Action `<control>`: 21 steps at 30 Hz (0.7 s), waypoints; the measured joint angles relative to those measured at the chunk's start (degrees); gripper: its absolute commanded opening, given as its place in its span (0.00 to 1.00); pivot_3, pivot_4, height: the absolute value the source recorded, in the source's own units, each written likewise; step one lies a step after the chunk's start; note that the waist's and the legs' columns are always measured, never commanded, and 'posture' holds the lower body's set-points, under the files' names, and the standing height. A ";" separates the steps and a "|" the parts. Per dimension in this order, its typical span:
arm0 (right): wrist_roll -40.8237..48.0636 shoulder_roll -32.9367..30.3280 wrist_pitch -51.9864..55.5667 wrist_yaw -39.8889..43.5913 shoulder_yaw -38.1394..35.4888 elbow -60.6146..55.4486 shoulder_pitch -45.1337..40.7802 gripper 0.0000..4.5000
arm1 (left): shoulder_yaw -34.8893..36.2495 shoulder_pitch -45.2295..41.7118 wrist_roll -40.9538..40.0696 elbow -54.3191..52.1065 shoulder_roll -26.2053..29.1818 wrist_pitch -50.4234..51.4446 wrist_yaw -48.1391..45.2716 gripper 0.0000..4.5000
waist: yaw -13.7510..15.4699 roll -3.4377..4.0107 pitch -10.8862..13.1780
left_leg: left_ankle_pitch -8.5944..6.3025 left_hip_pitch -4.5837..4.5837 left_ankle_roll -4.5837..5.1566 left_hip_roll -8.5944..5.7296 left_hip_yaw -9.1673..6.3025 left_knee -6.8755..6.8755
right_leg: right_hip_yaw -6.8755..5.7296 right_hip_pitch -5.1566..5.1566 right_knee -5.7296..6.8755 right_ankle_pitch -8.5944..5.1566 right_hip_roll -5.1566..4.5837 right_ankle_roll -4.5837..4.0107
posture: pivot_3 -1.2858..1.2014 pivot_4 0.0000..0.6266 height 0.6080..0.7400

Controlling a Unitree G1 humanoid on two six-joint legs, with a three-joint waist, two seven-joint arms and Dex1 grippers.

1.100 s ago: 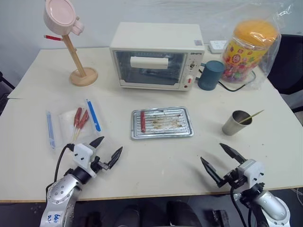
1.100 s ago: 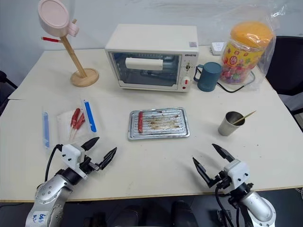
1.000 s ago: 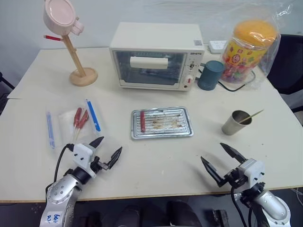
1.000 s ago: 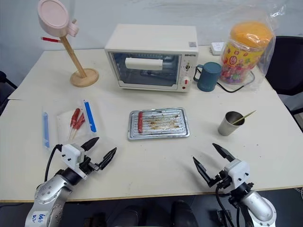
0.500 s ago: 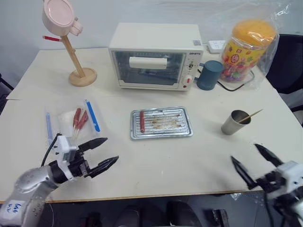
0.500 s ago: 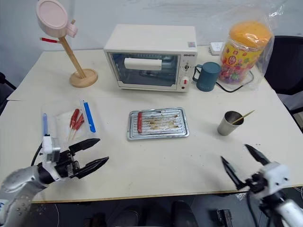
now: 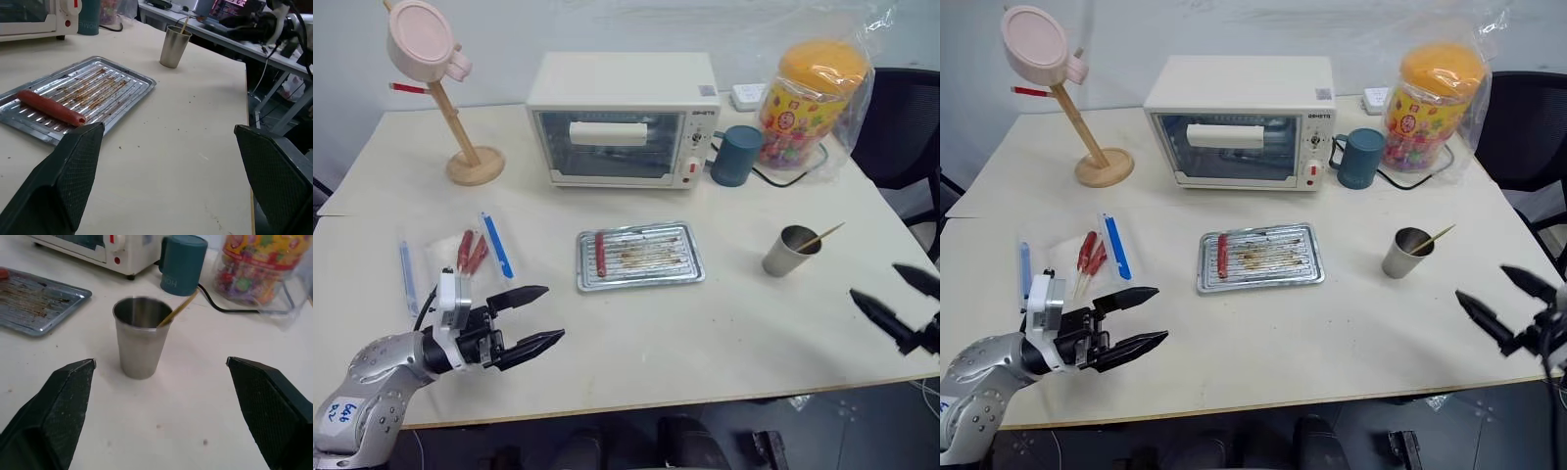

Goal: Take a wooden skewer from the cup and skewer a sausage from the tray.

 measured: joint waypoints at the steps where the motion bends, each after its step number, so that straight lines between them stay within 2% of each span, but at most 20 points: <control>1: 0.08 -0.97 1.25 1.16 0.69 1.65 -1.95 1.00 | 0.11 0.27 0.23 0.03 -0.18 -0.47 0.01 1.00 | 0.19 -0.02 -0.01 | 0.01 -0.01 -0.03 0.06 -0.05 -0.01 | -0.07 0.00 -0.03 -0.01 0.04 -0.02 | 0.52 0.24 1.00; 3: -0.57 -2.54 4.33 3.71 4.26 7.85 -9.38 1.00 | 0.09 0.85 1.02 0.01 -0.68 -1.30 0.05 1.00 | 0.46 -0.05 0.02 | 0.02 -0.05 -0.04 0.06 -0.03 0.00 | -0.06 -0.04 -0.02 -0.02 0.04 -0.04 | 0.52 0.24 1.00; 10: -6.69 -3.57 7.37 9.55 14.41 20.46 -26.45 1.00 | 0.03 2.65 2.18 -2.41 -2.45 -3.22 1.93 1.00 | 0.78 -0.02 0.02 | 0.02 -0.09 -0.04 0.04 0.00 0.07 | -0.04 -0.07 0.00 -0.01 0.01 -0.03 | 0.52 0.24 1.00; 16: -10.76 -2.72 6.81 13.50 18.65 26.25 -32.73 1.00 | -0.44 2.82 3.20 -3.30 -2.79 -3.26 3.33 1.00 | 0.81 -0.02 0.02 | 0.02 -0.13 -0.05 0.04 -0.01 0.06 | -0.05 -0.11 -0.01 -0.01 0.01 -0.03 | 0.52 0.24 1.00; 19: -11.88 -2.09 6.79 14.93 19.12 27.62 -33.72 0.89 | -0.48 2.60 3.31 -4.21 -2.81 -3.25 4.31 1.00 | 0.81 -0.02 0.02 | 0.02 -0.13 -0.05 0.04 -0.01 0.06 | -0.05 -0.11 0.00 -0.01 0.01 -0.03 | 0.52 0.24 1.00; 21: -12.13 -2.06 6.79 15.46 19.16 27.84 -33.96 0.76 | -0.49 2.45 3.31 -4.51 -2.81 -3.21 4.77 1.00 | 0.80 -0.02 0.02 | 0.02 -0.13 -0.06 0.04 -0.01 0.06 | -0.05 -0.12 0.00 -0.01 0.01 -0.03 | 0.52 0.24 1.00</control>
